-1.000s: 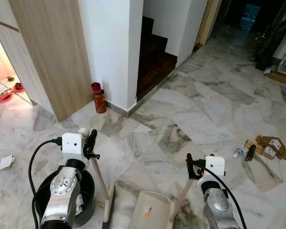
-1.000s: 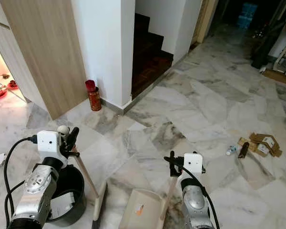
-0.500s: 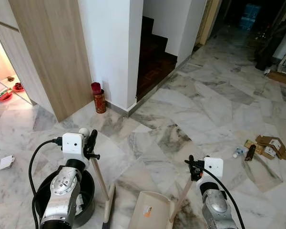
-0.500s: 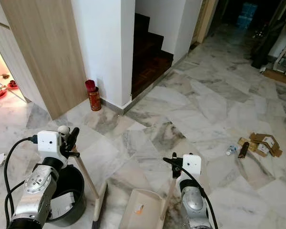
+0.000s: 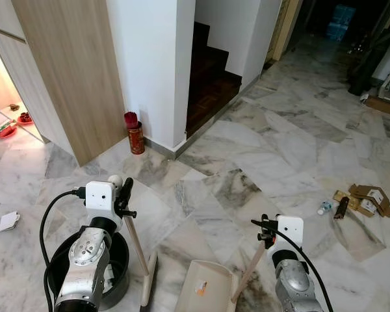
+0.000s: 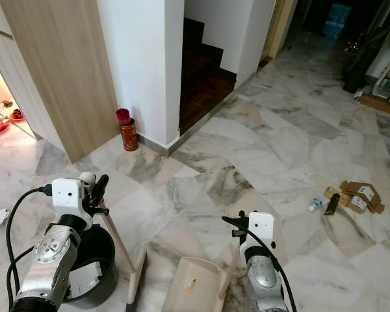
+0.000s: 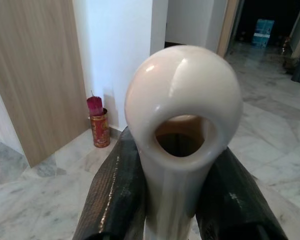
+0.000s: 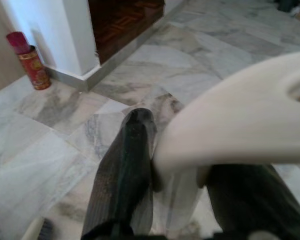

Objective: Sweep floor

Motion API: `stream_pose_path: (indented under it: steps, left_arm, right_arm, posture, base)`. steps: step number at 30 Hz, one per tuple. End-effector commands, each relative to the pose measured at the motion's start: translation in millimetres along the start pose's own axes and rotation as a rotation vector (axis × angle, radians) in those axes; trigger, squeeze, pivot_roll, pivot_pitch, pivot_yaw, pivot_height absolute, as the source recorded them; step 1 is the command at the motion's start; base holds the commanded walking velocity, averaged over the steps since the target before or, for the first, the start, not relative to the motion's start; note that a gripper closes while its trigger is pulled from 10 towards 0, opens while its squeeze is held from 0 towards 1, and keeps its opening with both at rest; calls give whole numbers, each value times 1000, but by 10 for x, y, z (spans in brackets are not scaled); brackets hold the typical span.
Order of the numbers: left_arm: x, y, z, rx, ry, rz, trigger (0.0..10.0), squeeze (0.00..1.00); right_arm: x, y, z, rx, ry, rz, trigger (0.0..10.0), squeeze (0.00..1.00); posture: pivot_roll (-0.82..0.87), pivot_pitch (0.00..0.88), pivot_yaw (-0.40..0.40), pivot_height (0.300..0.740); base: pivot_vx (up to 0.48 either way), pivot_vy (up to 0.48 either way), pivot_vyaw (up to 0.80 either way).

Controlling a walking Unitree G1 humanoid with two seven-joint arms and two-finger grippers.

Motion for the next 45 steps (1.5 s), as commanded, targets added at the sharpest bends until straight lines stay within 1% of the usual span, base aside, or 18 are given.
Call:
stream_pose_path:
  steps: [1,4,8,17,19,20,21,22,23,24,27,28,33,43,45]
  left_arm:
    - [104,-45,54,-29,-14,35,10000,0]
    - [96,-47,59,-32,-15,32,10000,0]
    - [89,-49,72,-36,-15,30,10000,0]
    - [80,-44,80,-35,-17,30,10000,0]
    - [83,-44,80,-34,-17,32,10000,0]
    - [86,-44,79,-32,-18,34,10000,0]
    - [88,-44,78,-31,-20,35,10000,0]
    - [89,-43,77,-30,-21,36,10000,0]
    - [94,-44,75,-29,-23,40,10000,0]
    - [98,-43,75,-29,-25,43,10000,0]
    - [95,-43,75,-30,-24,42,10000,0]
    - [83,-39,79,-30,-22,40,10000,0]
    - [67,-21,77,-29,-21,36,10000,0]
    - [82,-19,90,-32,-36,44,10000,0]
    - [83,-17,98,-34,-36,45,10000,0]
  right_arm:
    - [25,-26,39,-11,2,6,0,0]
    - [62,-44,59,-18,5,20,0,0]
    - [184,-79,113,-28,12,83,0,0]
    - [250,-107,136,-22,27,110,0,0]
    - [269,-111,142,-24,36,120,0,0]
    - [297,-122,172,-40,69,131,0,0]
    - [316,-130,196,-52,89,138,4549,0]
    - [329,-135,213,-61,102,143,4549,0]
    - [357,-149,242,-73,99,151,10000,0]
    - [427,-180,286,-82,101,176,10000,0]
    - [476,-203,304,-81,113,193,10000,0]
    - [518,-224,332,-87,115,205,10000,0]
    - [571,-246,368,-93,114,223,10000,0]
    - [591,-246,346,-89,90,234,10000,0]
    - [630,-261,372,-93,117,248,10000,0]
  posture:
    - [97,9,-70,740]
    - [96,3,-68,740]
    - [94,0,-67,740]
    - [100,0,-70,740]
    - [99,0,-70,740]
    - [98,0,-69,740]
    - [98,0,-69,740]
    - [98,0,-69,740]
    - [97,0,-67,740]
    - [96,0,-66,740]
    - [95,0,-64,740]
    - [95,0,-64,740]
    - [95,0,-64,740]
    - [98,6,-62,740]
    - [96,9,-62,740]
  base:
    - [0,0,0]
    - [0,0,0]
    - [0,0,0]
    - [0,0,0]
    - [0,0,0]
    - [0,0,0]
    - [0,0,0]
    - [0,0,0]
    - [0,0,0]
    - [0,0,0]
    - [0,0,0]
    - [0,0,0]
    - [0,0,0]
    - [0,0,0]
    - [0,-407,0]
Point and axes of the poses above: a point about 5 cm out from each wrist's last joint towards the gripper, its own y axis pointing back from the gripper into the wrist, its own x axis along the axis of the wrist's last joint, z = x × y, the point moved 2 cm from there along -y, pointing out of the wrist towards the gripper, and after that the axes turned 13 degrees about y, right-handed, at the moved point
